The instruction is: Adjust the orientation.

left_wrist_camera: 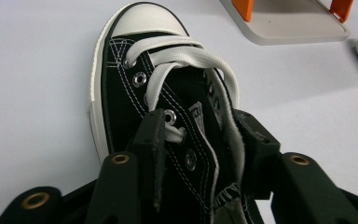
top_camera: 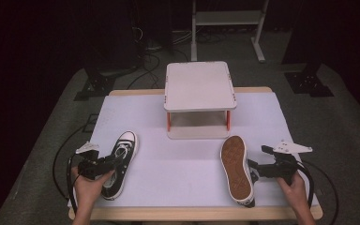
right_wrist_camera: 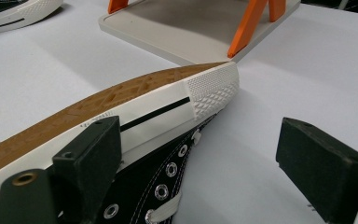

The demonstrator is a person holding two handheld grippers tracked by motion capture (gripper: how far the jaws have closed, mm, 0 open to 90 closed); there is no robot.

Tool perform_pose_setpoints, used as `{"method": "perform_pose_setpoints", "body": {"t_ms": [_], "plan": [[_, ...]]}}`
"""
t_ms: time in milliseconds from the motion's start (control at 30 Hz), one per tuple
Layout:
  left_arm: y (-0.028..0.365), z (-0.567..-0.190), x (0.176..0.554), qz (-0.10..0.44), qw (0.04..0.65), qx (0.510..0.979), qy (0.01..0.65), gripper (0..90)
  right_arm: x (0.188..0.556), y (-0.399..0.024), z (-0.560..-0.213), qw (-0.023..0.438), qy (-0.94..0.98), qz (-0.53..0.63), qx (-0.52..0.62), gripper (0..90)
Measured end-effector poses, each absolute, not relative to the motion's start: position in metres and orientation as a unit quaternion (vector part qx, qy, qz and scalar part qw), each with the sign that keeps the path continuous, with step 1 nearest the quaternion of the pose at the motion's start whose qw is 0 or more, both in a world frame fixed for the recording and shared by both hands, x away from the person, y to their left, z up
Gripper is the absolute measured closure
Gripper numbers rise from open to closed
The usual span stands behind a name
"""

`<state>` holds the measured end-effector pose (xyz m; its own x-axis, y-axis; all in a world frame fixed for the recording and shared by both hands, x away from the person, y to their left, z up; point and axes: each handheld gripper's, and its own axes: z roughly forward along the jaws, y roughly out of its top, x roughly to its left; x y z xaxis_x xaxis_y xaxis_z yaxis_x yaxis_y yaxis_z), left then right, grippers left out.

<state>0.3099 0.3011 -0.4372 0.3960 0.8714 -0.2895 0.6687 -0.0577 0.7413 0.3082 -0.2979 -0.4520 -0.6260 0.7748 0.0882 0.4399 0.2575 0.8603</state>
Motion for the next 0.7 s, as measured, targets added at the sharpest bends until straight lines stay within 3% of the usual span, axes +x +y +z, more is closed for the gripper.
{"method": "perform_pose_setpoints", "body": {"t_ms": [400, 700], "plan": [[0.316, -0.443, 0.318, 0.065, 0.45, 0.719, 0.526, 74.0, 0.309, -0.298, -0.452, 0.177, 0.772, 0.469, 0.392, 13.8], [0.336, -0.454, 0.316, 0.009, 0.528, 0.654, 0.542, 76.3, 0.309, -0.298, -0.452, 0.177, 0.772, 0.468, 0.393, 13.8]]}}
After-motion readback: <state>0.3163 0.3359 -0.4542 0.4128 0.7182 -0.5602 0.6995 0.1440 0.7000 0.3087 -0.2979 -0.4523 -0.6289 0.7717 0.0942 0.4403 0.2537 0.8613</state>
